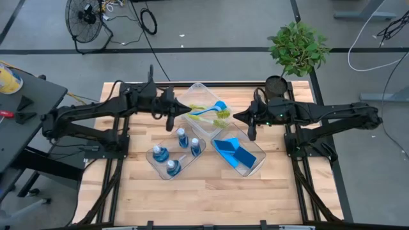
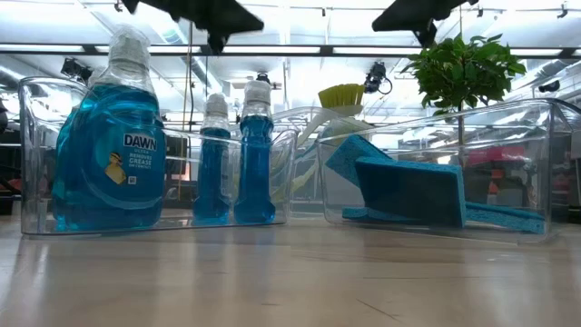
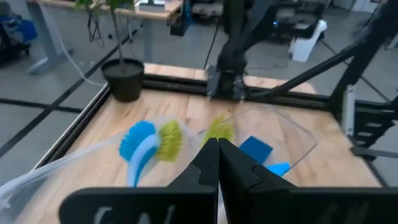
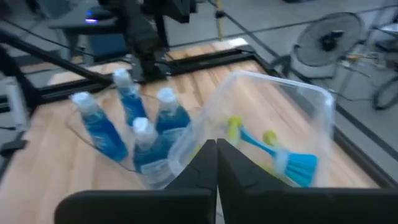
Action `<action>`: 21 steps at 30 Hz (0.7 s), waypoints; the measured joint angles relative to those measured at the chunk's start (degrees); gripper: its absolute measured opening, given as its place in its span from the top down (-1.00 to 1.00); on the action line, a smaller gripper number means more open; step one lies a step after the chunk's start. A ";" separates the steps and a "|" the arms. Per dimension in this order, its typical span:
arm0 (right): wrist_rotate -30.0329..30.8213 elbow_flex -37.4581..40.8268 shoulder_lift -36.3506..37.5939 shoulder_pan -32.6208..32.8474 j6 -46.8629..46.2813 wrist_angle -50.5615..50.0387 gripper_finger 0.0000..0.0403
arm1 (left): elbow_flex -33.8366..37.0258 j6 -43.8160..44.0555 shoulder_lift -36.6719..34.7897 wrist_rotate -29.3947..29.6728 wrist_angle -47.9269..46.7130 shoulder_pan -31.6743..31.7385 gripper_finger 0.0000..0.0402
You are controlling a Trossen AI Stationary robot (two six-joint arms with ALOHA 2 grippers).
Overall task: Pick & Place Kitchen Sink Supplies
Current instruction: Return to Home Position
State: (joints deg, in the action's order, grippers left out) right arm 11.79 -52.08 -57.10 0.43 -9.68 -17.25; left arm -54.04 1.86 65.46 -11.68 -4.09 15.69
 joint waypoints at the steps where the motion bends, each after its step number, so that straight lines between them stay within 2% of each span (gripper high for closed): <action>1: -1.45 0.47 0.00 -0.37 0.22 1.06 0.98 | 0.00 0.22 -0.85 0.81 -0.18 -0.94 0.98; 6: -4.80 5.44 1.31 -2.20 0.90 10.72 0.99 | 2.84 1.92 -3.71 4.65 1.39 -3.79 0.99; 11: -8.74 14.19 4.75 -4.03 0.09 22.47 0.99 | 11.87 8.30 -7.60 5.29 12.75 -3.80 0.99; 21: -10.80 23.46 15.32 -6.61 -0.17 24.21 1.00 | 19.07 7.90 -16.56 8.68 14.48 -3.92 0.99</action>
State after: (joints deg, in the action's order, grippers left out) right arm 0.98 -28.63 -41.79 -6.18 -9.84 6.96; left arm -34.97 9.75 48.90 -3.00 10.39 11.78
